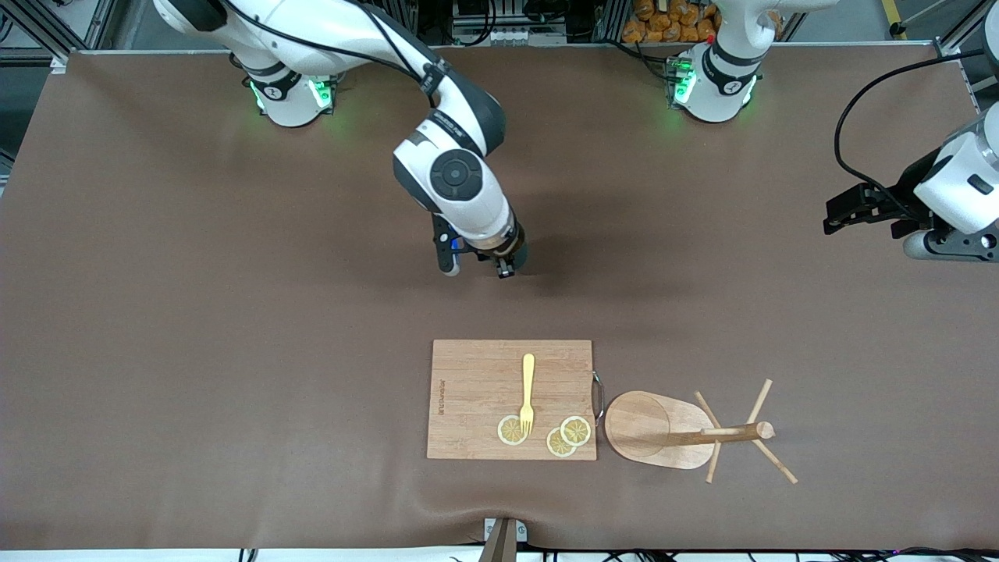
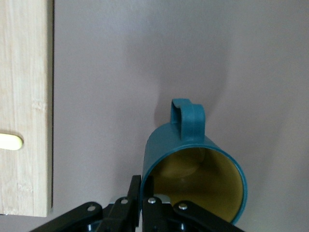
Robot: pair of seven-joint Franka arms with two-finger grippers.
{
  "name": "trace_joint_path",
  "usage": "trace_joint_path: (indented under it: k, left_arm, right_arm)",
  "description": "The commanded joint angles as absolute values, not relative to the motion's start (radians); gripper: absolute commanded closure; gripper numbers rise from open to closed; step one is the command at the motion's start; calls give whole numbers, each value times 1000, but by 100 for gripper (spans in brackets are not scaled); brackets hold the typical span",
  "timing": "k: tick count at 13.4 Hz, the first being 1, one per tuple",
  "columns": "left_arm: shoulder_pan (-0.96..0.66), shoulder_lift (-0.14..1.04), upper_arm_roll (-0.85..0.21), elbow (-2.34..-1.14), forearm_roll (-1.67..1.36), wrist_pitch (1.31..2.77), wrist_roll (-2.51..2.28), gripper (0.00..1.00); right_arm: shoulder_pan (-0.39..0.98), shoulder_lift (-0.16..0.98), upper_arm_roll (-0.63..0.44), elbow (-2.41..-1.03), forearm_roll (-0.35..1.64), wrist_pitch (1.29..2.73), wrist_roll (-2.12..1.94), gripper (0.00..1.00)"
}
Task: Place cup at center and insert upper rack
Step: 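Carry the mug with the right gripper to the table center, set down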
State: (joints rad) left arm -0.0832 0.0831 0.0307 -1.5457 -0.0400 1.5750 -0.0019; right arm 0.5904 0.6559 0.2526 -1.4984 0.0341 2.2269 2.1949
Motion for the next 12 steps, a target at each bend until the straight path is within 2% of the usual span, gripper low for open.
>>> trace_joint_path:
  k: [1, 6, 12]
  left_arm:
    - [-84, 92, 28, -1539, -55, 1578, -8, 0]
    - [-86, 81, 26, -1549, -57, 1566, -8, 0]
    - [-86, 66, 26, -1555, -57, 1565, -9, 0]
  right_arm:
    - [623, 696, 242, -1454, 9, 2252, 2296, 100]
    - [687, 739, 239, -1454, 9, 2287, 2316, 100]
    - [693, 759, 235, -1457, 9, 2289, 2316, 100]
